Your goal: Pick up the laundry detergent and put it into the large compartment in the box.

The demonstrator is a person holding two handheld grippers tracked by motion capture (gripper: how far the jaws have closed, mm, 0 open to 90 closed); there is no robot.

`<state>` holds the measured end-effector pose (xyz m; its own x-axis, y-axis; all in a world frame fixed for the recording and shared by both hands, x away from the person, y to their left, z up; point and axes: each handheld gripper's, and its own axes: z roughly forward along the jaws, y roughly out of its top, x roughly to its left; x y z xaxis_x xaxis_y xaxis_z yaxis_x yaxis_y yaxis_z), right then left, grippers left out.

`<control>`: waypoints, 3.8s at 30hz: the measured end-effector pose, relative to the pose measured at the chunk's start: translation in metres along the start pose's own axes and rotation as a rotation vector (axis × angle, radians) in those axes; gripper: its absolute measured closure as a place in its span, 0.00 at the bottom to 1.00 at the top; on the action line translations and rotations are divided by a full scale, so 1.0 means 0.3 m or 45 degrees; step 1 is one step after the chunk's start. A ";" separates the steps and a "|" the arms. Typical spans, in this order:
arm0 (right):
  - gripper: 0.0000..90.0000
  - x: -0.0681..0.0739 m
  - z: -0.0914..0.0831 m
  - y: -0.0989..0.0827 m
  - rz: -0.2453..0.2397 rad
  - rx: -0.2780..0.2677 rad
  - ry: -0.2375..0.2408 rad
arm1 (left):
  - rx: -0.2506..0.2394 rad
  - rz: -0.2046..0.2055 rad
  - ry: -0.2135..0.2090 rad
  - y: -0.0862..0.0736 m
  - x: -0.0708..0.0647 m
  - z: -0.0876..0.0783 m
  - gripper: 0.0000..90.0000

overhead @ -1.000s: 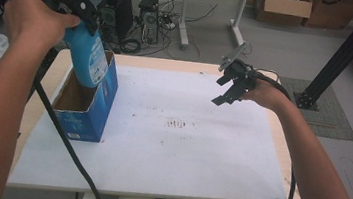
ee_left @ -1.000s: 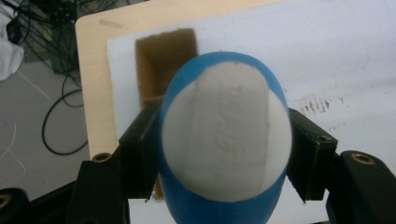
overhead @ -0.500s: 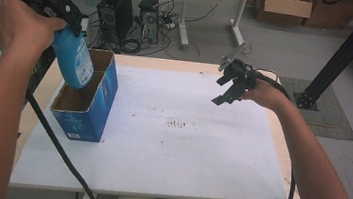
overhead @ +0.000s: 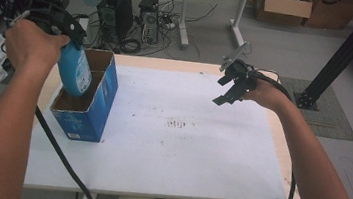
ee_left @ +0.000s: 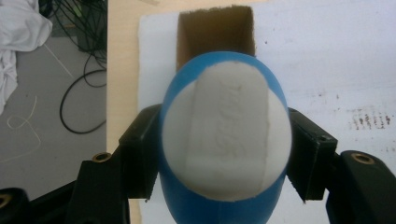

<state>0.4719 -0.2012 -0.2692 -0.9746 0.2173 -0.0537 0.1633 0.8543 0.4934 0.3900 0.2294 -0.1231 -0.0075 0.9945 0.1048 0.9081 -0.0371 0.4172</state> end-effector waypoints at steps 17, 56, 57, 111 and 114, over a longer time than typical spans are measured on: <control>0.19 -0.005 0.005 -0.017 0.020 0.008 -0.005 | 0.052 0.021 -0.020 -0.076 0.002 0.253 0.43; 0.18 -0.012 0.029 -0.025 0.037 0.036 -0.009 | 0.151 0.055 -0.013 -0.158 -0.019 0.490 0.42; 0.18 -0.012 0.030 -0.025 0.037 0.037 -0.009 | 0.152 0.056 -0.014 -0.158 -0.019 0.490 0.42; 0.18 0.009 0.021 -0.022 0.023 0.028 0.000 | 0.032 0.079 -0.078 -0.168 0.012 0.437 0.33; 0.18 0.011 0.018 -0.022 0.022 0.027 -0.001 | 0.018 0.080 -0.085 -0.165 0.014 0.422 0.33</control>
<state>0.4683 -0.2036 -0.2772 -0.9715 0.2323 -0.0464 0.1830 0.8603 0.4758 0.3980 0.2480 -0.2577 0.0776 0.9945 0.0697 0.9117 -0.0991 0.3987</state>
